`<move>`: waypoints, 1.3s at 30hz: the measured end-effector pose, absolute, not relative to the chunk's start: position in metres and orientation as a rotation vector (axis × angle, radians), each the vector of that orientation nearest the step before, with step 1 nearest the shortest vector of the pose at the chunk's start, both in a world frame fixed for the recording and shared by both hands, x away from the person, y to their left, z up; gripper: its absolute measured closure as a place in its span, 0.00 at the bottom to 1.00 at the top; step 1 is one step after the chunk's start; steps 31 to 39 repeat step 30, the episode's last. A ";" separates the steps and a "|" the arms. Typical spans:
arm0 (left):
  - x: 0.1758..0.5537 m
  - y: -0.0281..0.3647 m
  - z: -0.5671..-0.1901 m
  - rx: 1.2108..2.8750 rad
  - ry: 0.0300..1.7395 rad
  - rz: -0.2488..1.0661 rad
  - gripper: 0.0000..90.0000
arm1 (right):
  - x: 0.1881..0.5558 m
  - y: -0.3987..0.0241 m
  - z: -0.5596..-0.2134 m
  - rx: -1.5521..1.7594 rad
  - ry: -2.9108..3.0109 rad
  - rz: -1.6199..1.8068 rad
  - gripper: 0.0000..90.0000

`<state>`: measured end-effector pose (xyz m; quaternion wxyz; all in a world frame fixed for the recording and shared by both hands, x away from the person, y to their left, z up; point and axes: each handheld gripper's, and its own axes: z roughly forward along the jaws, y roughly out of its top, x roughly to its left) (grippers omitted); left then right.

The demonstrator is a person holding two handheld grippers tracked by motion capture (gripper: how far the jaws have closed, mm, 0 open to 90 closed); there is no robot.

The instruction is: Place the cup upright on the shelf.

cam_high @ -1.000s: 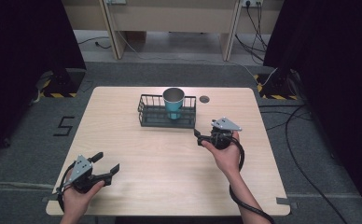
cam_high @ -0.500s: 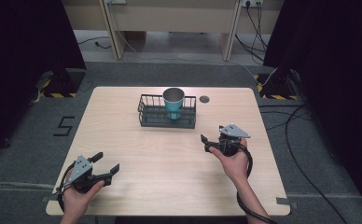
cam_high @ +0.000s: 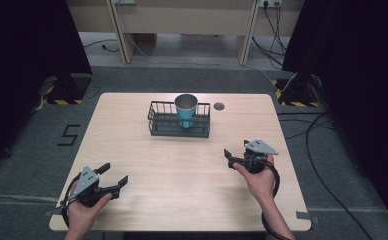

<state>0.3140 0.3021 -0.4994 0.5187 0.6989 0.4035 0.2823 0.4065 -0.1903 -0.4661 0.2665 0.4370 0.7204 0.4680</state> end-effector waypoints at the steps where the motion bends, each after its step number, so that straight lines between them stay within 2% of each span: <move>1: 0.314 0.302 -0.499 1.676 0.968 0.677 0.17 | 0.406 -0.192 -0.467 1.175 1.944 1.258 0.17; 22: 0.314 0.302 -0.500 1.683 0.971 0.681 0.17 | 0.378 -0.234 -0.492 1.248 1.890 1.235 0.18; 39: 0.315 0.301 -0.499 1.683 0.971 0.683 0.17 | 0.375 -0.232 -0.497 1.240 1.888 1.270 0.18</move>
